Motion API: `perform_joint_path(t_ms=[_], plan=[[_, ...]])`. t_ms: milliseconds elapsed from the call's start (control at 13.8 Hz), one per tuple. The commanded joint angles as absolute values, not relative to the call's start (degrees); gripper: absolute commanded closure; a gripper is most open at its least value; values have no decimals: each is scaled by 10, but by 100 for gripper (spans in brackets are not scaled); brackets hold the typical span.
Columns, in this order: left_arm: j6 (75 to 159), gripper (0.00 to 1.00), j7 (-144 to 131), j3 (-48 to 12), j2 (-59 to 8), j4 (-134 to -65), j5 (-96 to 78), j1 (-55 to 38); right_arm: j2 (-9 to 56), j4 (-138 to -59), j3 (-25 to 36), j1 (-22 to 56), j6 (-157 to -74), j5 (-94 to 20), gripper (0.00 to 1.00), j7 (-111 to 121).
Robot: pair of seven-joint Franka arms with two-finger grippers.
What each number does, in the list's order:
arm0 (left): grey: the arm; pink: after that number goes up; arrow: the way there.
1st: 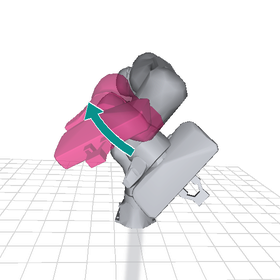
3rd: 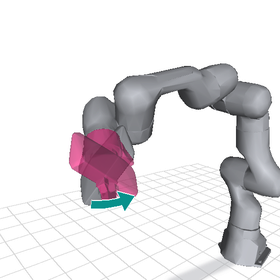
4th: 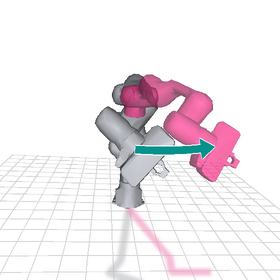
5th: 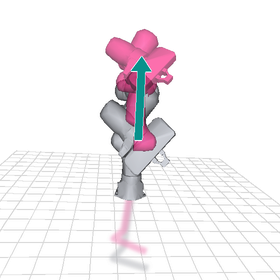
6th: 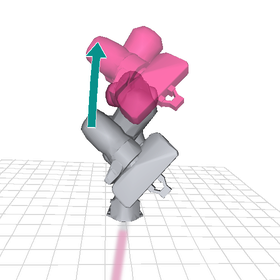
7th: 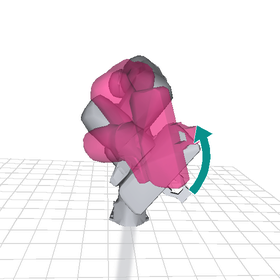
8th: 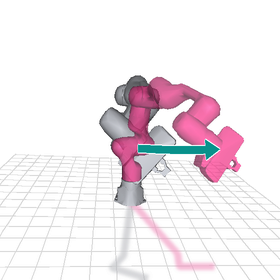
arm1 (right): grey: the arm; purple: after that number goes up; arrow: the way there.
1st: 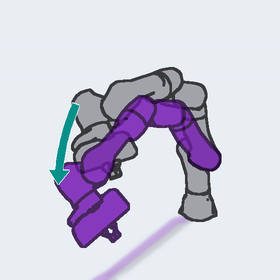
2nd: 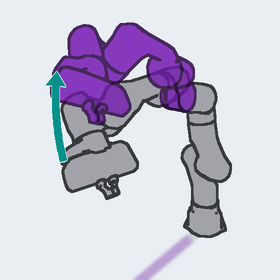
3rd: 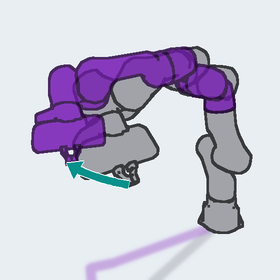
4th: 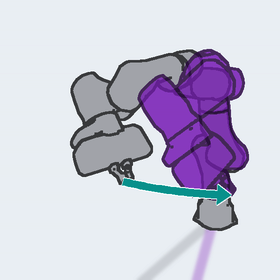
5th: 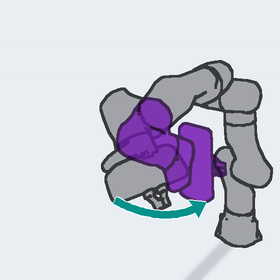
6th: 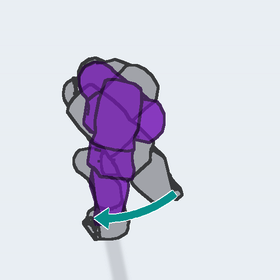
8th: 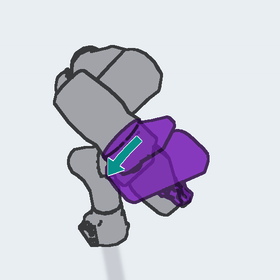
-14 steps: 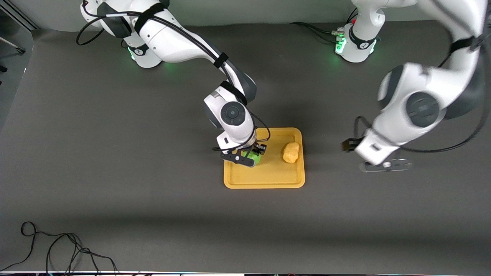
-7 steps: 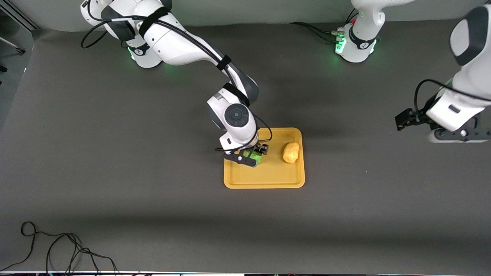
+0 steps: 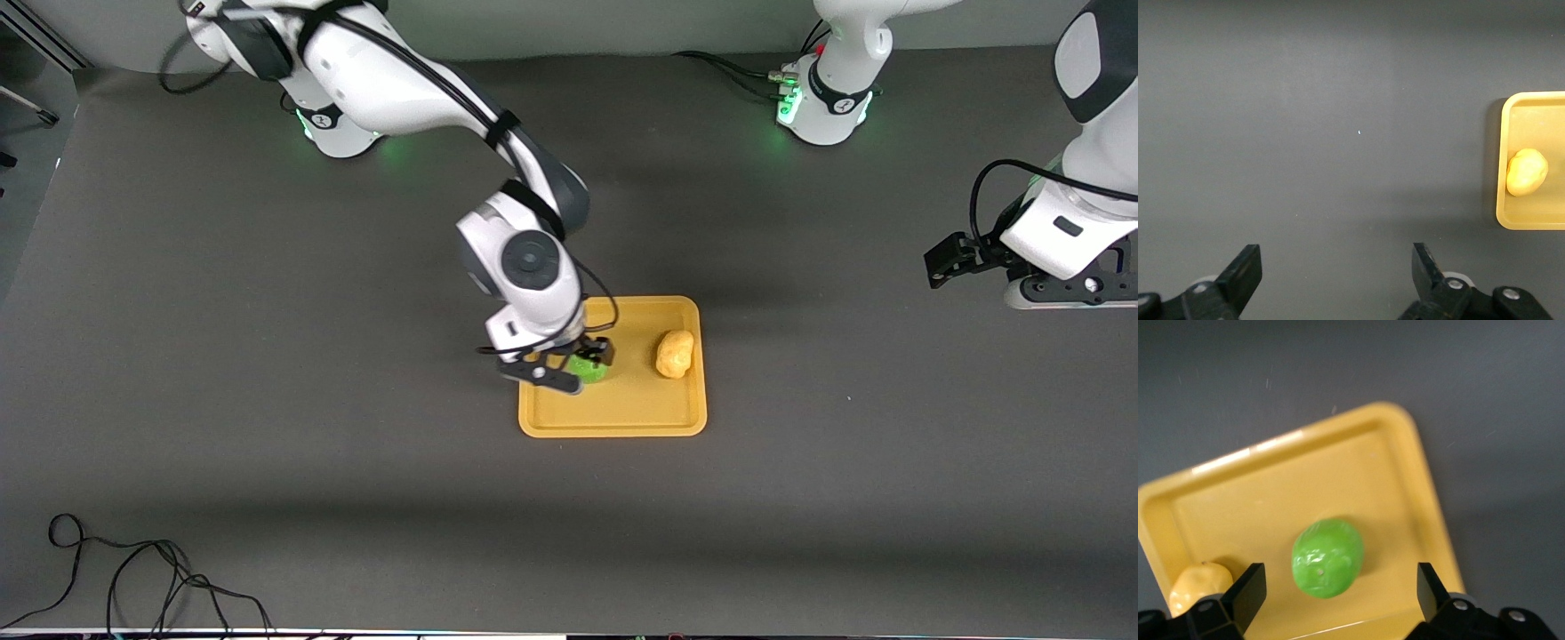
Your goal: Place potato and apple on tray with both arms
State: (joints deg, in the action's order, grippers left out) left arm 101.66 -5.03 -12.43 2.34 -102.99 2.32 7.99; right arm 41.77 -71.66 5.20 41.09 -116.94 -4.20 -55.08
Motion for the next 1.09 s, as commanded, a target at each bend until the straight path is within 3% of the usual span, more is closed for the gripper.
perform_joint_path(t_ms=[0, 218, 436, 655, 1018], plan=[[1006, 0, -33, -126, 44, -1042, 16, 91, 298, -797, 71, 341, -1119, -51, 0, -409], [1002, 0, -24, -125, 47, -1042, 16, 92, 203, -887, 92, 291, -1119, -70, 0, -330], [997, 0, -19, -126, 47, -1042, 16, 101, 134, -947, 185, 293, -1117, -70, 0, -192], [990, 0, -8, -125, 54, -1042, 16, 108, 99, -953, 264, 294, -1066, -69, 0, -87], [983, 0, -8, -126, 57, -1041, 16, 109, 76, -897, 287, 290, -965, -9, 0, -44]])
